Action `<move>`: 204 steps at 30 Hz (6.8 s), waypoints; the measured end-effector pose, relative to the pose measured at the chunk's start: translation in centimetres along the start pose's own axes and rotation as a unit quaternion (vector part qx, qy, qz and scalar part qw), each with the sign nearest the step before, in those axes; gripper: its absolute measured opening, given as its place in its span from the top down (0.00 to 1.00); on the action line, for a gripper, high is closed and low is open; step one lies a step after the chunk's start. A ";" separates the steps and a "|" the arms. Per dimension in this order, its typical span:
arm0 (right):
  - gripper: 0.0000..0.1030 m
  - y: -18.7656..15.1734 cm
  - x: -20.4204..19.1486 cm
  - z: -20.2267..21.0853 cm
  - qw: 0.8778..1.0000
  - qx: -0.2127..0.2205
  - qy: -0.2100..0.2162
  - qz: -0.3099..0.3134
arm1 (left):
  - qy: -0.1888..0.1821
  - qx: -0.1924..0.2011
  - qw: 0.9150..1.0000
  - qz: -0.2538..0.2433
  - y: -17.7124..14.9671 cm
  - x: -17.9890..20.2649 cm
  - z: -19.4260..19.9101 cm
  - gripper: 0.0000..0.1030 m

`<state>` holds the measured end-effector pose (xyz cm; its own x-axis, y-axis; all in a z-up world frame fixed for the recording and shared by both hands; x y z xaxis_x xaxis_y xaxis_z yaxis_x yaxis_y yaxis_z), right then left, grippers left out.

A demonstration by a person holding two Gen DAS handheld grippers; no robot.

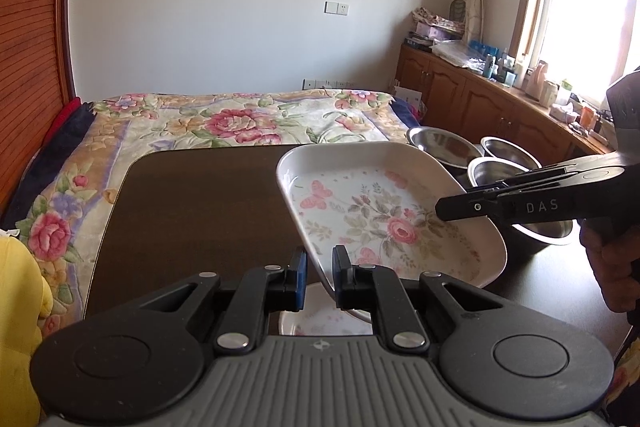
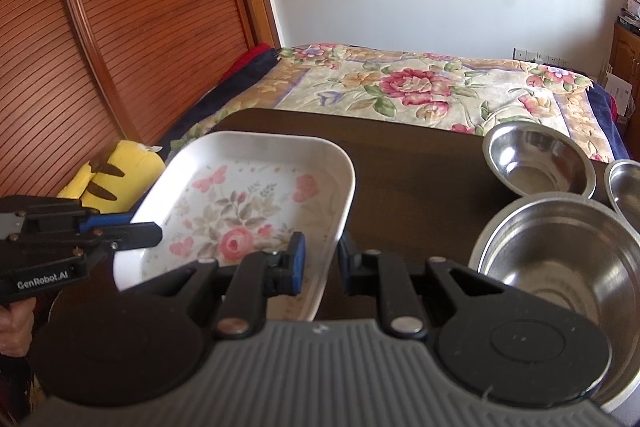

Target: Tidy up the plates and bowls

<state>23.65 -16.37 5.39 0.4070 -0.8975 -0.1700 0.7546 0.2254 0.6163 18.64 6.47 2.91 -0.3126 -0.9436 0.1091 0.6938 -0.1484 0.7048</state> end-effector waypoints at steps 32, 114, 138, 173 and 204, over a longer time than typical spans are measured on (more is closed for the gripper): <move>0.81 -5.1 -2.1 1.2 1.000 -0.009 0.016 0.002 | -0.005 -0.017 1.000 0.007 -6.0 1.6 2.0 0.87; 0.80 -5.0 7.6 7.4 0.993 0.099 -0.063 0.007 | -0.043 0.014 0.999 -0.028 -0.4 8.8 -2.5 0.78; 0.61 -5.8 16.1 7.6 0.987 0.123 -0.101 -0.015 | -0.061 0.009 0.998 -0.026 3.4 14.6 -8.2 0.49; 0.42 -6.3 19.4 4.0 0.994 0.087 -0.050 -0.037 | -0.069 -0.025 0.997 -0.018 4.4 16.6 -12.6 0.57; 0.79 -9.5 17.9 7.0 0.986 0.121 -0.063 -0.099 | -0.102 0.000 0.994 -0.042 2.4 17.7 -8.8 0.77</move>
<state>20.15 -37.24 1.93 0.1857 -0.9580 -0.2184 0.6617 -0.0424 0.7486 20.48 -13.24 0.37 -0.4946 -0.8481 0.1899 0.6595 -0.2239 0.7176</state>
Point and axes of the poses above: each gripper's, at about its wrist camera, not at the fingertips, and z roughly against the way its jaws point, x to its right, y to its top, the point moved 3 cm from there along -z, roughly the way its jaws point, and after that the axes turned 10 degrees about -x, right-handed, at the moved point
